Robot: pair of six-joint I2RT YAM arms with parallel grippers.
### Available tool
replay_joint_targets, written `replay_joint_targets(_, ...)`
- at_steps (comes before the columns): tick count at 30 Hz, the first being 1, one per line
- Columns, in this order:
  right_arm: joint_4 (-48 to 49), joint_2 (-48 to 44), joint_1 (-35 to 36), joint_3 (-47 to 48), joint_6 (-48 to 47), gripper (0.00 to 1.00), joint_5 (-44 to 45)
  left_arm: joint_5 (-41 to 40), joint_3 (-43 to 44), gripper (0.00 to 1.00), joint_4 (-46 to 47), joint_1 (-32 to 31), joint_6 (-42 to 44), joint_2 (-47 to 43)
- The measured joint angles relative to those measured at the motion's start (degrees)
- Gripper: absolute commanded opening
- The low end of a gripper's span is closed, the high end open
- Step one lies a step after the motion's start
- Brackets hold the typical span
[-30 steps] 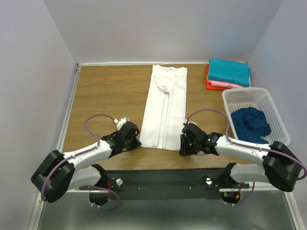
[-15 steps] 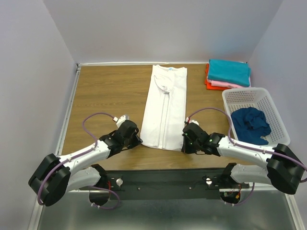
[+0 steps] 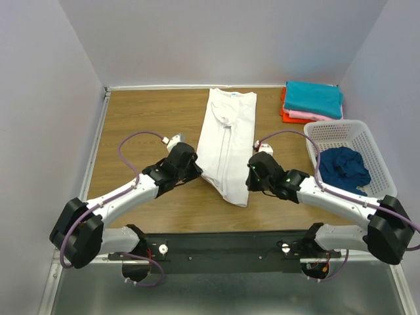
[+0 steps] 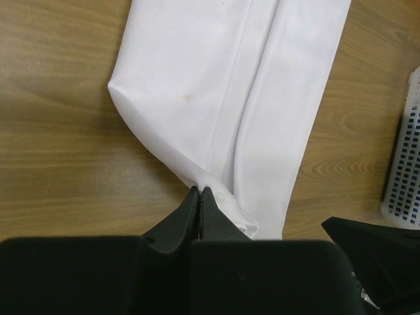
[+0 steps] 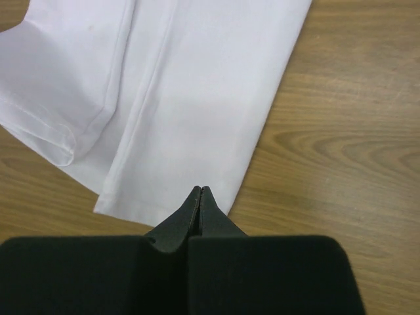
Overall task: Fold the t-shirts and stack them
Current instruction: Fold the tshirt
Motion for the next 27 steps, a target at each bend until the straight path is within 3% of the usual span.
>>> replay_joint_targets(16,0.11,9.6,-12.17,10.51,-7.54,0.01,1.38,1.51,12.52,0.0,0.33,9.07,8.7,12.44)
replay_joint_targets(19,0.74,11.58,-12.92,12.87,-10.62,0.11,-2.01,2.32,16.46,0.0,0.37,9.7,10.25,15.74)
replay_joint_targets(20,1.27,12.59,-12.96,13.68,-13.05,0.23,-5.16,2.47,17.33,0.0,0.42,9.73,10.62,16.48)
replay_joint_targets(22,2.43,14.21,-12.26,14.12,-17.25,0.36,-11.39,2.93,18.58,0.0,0.39,9.9,11.3,17.81)
replay_joint_targets(27,3.43,17.35,-3.61,13.29,-26.69,0.48,-20.39,3.5,18.62,0.0,0.09,10.23,11.65,18.56)
